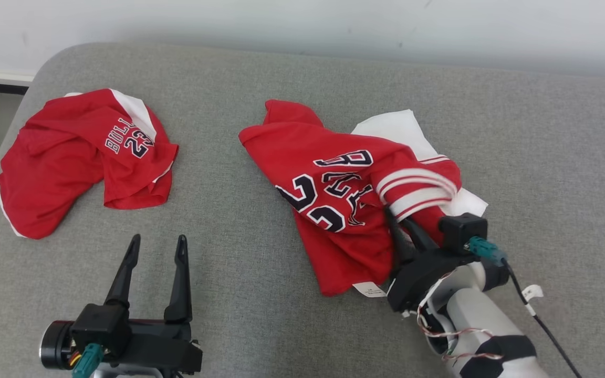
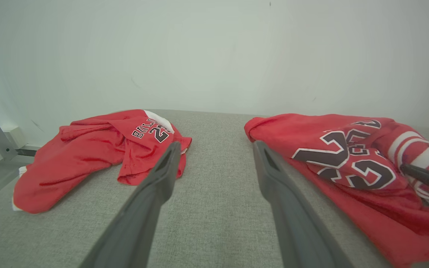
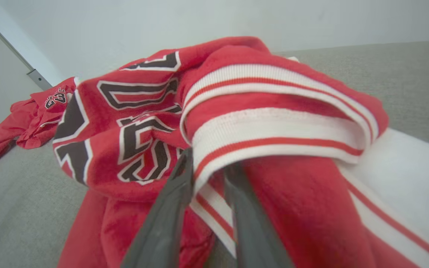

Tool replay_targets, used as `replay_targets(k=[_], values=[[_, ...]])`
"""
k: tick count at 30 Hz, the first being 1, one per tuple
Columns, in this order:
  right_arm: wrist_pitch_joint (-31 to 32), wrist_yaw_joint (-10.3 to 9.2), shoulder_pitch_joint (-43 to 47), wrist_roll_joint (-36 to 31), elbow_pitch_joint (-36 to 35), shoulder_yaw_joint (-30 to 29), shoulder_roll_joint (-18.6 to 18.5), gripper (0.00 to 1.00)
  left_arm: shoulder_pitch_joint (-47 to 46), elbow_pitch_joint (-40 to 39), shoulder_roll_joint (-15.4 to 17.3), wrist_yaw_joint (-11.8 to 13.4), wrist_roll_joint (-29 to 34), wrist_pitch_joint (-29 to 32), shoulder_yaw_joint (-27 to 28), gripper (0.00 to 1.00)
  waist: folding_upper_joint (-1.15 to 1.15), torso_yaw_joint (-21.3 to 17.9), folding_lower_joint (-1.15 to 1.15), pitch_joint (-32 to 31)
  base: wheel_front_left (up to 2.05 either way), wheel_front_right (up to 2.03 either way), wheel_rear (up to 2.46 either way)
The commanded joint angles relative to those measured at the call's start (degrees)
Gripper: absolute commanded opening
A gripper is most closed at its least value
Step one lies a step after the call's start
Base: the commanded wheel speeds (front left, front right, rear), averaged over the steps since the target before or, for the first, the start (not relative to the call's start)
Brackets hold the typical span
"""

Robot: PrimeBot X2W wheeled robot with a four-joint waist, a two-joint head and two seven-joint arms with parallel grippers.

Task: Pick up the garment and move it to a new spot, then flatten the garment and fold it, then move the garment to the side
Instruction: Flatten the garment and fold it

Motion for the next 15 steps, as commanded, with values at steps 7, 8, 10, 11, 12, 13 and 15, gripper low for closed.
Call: replay_targets(k=[7, 8, 10, 11, 12, 13, 15], values=[[-3.61, 0.18, -2.22, -1.98, 0.12, -2.18, -4.90, 0.00, 1.87, 0.45, -0.88, -0.95, 1.43, -0.19, 1.68, 1.00, 0.00, -2.48, 0.00, -1.54, 0.00, 0.00, 0.00], [-3.76, 0.18, -2.22, -2.08, -0.66, -2.50, -5.99, 0.00, 2.08, 0.61, -0.99, -1.15, 1.47, -0.19, 1.76, 1.00, 0.00, -2.88, 0.00, -1.59, 0.00, 0.00, 0.00], [-3.72, 0.18, -2.38, -1.64, -2.48, -3.28, -8.02, 0.00, 2.02, 0.68, -1.23, -1.45, 1.67, -0.19, 1.95, 1.00, 0.00, -3.62, 0.00, -1.55, 0.00, 0.00, 0.00], [-3.30, 0.18, -2.68, -2.04, -3.47, -3.62, -9.49, 0.00, 1.86, 0.82, -1.36, -1.68, 1.82, -0.19, 1.85, 1.00, 0.00, -3.87, 0.00, -1.51, 0.00, 0.00, 0.00], [-2.83, 0.18, -3.20, -2.02, -4.62, -3.91, -10.59, 0.00, 1.63, 0.86, -1.52, -1.63, 1.94, -0.19, 1.77, 1.00, 0.00, -4.12, 0.00, -1.32, 0.00, 0.00, 0.00], [-2.25, 0.18, -3.65, -1.51, -5.77, -4.23, -11.63, 0.00, 1.28, 0.82, -1.72, -1.84, 2.03, -0.19, 1.64, 1.00, 0.00, -4.26, 0.00, -1.15, 0.00, 0.00, 0.00], [-0.76, 0.18, -4.66, -1.41, -7.40, -5.07, -14.21, 0.00, 0.74, 1.00, -1.92, -2.15, 2.20, -0.19, 1.23, 1.00, 0.00, -4.29, 0.00, -0.65, 0.00, 0.00, 0.00]])
